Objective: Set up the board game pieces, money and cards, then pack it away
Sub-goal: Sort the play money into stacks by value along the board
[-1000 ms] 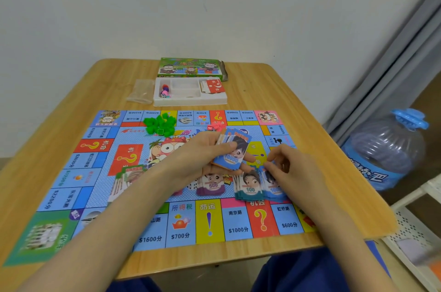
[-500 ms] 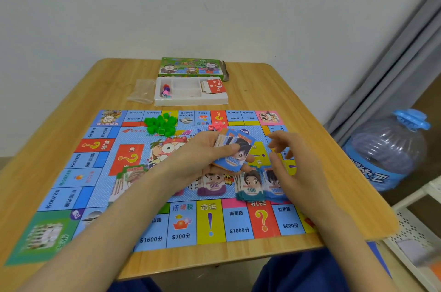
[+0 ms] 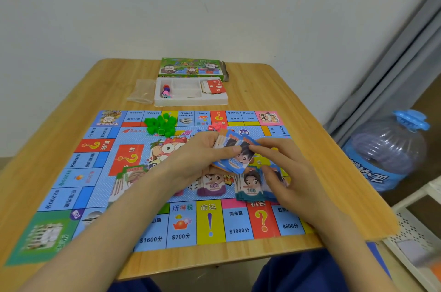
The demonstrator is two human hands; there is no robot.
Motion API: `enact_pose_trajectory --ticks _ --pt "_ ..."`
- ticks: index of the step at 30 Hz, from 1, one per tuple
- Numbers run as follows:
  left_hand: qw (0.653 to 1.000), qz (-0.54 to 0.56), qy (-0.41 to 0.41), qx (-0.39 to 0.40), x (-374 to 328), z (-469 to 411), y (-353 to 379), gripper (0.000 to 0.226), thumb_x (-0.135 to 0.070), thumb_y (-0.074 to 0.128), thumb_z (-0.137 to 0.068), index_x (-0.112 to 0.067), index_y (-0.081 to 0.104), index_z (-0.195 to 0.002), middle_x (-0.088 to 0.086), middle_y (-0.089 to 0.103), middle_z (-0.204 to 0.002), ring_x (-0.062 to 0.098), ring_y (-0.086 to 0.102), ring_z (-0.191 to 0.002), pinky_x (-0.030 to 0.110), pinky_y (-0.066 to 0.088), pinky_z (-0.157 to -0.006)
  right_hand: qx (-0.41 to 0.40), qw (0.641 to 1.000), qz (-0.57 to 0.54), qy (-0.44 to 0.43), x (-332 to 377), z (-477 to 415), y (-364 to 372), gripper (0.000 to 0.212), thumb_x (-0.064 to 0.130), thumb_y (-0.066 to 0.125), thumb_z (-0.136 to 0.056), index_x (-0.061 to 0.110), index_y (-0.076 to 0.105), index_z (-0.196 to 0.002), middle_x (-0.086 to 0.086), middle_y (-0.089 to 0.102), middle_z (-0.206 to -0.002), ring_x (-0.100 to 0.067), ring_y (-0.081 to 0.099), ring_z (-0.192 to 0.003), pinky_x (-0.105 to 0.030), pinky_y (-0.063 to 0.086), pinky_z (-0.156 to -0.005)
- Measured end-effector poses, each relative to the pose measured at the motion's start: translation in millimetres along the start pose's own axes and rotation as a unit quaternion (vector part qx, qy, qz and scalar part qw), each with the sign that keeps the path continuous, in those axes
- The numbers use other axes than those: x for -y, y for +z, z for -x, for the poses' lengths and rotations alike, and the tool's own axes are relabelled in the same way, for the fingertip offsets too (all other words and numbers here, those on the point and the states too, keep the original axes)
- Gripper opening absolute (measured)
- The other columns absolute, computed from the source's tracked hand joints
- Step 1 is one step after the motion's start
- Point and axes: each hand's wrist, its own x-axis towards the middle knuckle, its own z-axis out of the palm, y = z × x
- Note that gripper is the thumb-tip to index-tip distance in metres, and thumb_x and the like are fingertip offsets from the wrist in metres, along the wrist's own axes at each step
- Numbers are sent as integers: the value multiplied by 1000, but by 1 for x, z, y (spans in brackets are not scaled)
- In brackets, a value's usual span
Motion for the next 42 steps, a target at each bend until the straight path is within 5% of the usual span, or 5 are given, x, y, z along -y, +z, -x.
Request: enact_pose_trajectory --ticks 7,15,24,35,42 --pt "999 -27 16 -17 0 -1 -1 19 -16 71 -73 -15 67 -92 3 75 -81 19 71 -74 42 54 -77 26 1000 -13 -3 4 -1 -1 36 22 45 -89 28 49 -124 12 51 -110 -6 49 -102 -20 42 -84" --pt "999 28 14 -19 0 -2 0 20 -16 70 -69 -11 66 -88 3 75 -78 15 71 -68 22 57 -58 -21 1000 -7 -5 6 -1 -4 32 21 47 -91 23 53 -122 13 59 -107 -2 53 -101 -16 41 -88" --pt "998 33 5 -46 1 -3 -3 37 -23 72 -61 -6 67 -94 11 74 -92 31 70 -92 36 56 -80 -161 965 -99 183 13 -6 -14 10 31 65 -86 25 64 -79 15 67 -73 0 61 -73 -8 43 -63" --pt "998 37 5 -44 1 -4 -3 31 -20 70 -65 -7 67 -93 12 74 -93 25 72 -85 32 57 -78 -90 932 -158 314 9 -9 -13 8 16 63 -87 20 61 -80 -8 66 -64 -25 65 -67 -36 50 -61" --pt "999 32 -3 -40 1 -3 -3 17 -14 69 -76 -8 66 -91 8 75 -86 20 72 -77 28 58 -71 -31 954 -52 293 3 -5 -7 21 14 58 -92 28 59 -76 -1 61 -63 -13 58 -63 -19 42 -52"
